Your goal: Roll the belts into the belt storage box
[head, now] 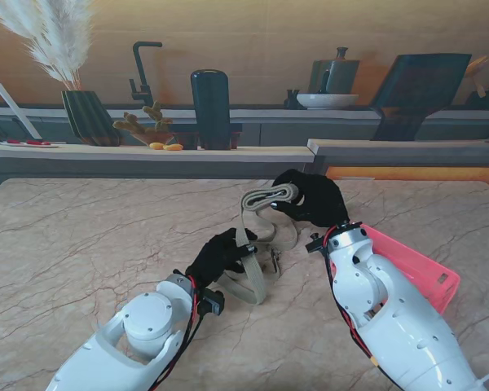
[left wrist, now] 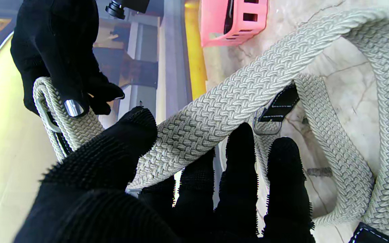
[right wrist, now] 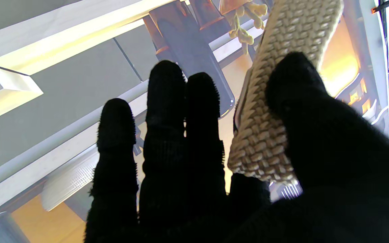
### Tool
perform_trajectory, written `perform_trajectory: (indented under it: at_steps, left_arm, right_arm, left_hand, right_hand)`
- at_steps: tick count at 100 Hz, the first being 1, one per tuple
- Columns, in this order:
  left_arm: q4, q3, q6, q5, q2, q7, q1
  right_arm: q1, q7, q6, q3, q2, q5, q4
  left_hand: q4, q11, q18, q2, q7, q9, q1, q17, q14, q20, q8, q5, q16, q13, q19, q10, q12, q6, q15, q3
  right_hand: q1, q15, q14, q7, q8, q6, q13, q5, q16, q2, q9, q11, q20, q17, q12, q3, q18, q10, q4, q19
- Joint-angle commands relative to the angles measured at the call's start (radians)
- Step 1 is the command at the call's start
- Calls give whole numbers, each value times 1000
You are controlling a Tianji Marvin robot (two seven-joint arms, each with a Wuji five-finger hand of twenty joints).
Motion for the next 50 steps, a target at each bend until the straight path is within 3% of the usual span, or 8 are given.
perform_trajectory:
  at_steps: [1,7,17,23,29,38,43,50]
  left_arm:
    - [-15,4,18,1,-23,41,13]
    - [-22,5,26,-14,-35,84,18]
    - [-33,2,38,-43,-51,134,24]
    - [-37,1,47,-51,-57,158,26]
    - [-41,1,59,-52,-62,175,27]
    - [-47,0,77,-51,-65,185,29]
    - [-50,-1,88,-50,-65,187,29]
    - [-50,-1,98,-44,-67,192,28]
  right_arm:
    - [-4,-10,-12,-7,-7,-7,-10]
    - [-5,-16,-18,-12,-7,-16,-10]
    - [-3,-39,-22,-23,-6,-40,-5]
    - [-1,-50,-23,-32,-7,-47,-1]
    - [2,-61,-24,-42,-8,-52,4]
    - [8,-74,-21,-56,-11,-56,11]
    - [12,-78,-20,-65,-12,-55,16]
    - [19,-83,-19,-78,-13,-58,24]
  left_hand:
    - [34,-26,-32,27,-4,-42,-7,-18,-8,-23,-12,-45,-27,-35,-17,3,-46,-15,-21,29]
    - [37,-31,-40,25,2,-61,7,-34,-12,-32,-12,-57,-36,-53,-27,5,-61,-12,-30,50]
    - [31,43,-39,5,45,-59,27,-36,-22,-42,-9,-88,-33,-40,-13,-6,-45,-5,8,111]
    - [-21,54,-25,-76,71,22,80,-26,-24,-38,-17,-100,-4,1,13,-25,192,7,67,100]
    - [-29,58,-11,-122,82,120,122,-11,-17,-27,-23,-100,44,46,36,-47,397,21,146,43]
    - [-28,274,6,-135,91,160,98,18,-10,-6,-26,-89,127,110,75,-67,507,33,282,16]
    - [-31,456,15,-129,94,168,48,35,-11,7,-26,-71,167,147,96,-91,498,41,350,41]
    - [-17,619,21,-86,99,209,-30,63,-19,24,-28,-48,207,200,130,-122,520,49,440,79]
  right_hand:
    - [85,21,-3,202,48,-100,-10,96,-6,116,-7,22,-11,-1,2,91,-11,1,69,33]
    - [84,21,-3,202,49,-99,-10,96,-6,116,-7,23,-12,-2,1,90,-10,1,70,33]
    - [84,23,-4,201,49,-99,-11,95,-6,117,-8,24,-13,-3,0,89,-8,3,70,34]
    - [85,24,-4,201,49,-97,-11,95,-6,117,-9,25,-13,-4,-1,89,-7,3,71,35]
    - [86,25,-3,201,50,-97,-13,94,-5,118,-10,26,-14,-5,-1,88,-6,4,72,36]
    - [86,28,-4,201,50,-95,-14,92,-5,118,-11,28,-15,-7,-2,87,-5,4,72,36]
    - [87,30,-1,201,51,-93,-15,92,-5,119,-12,29,-16,-10,-3,87,-2,5,73,36]
    - [87,31,-1,201,51,-94,-16,91,-5,120,-13,30,-18,-12,-3,87,0,7,74,36]
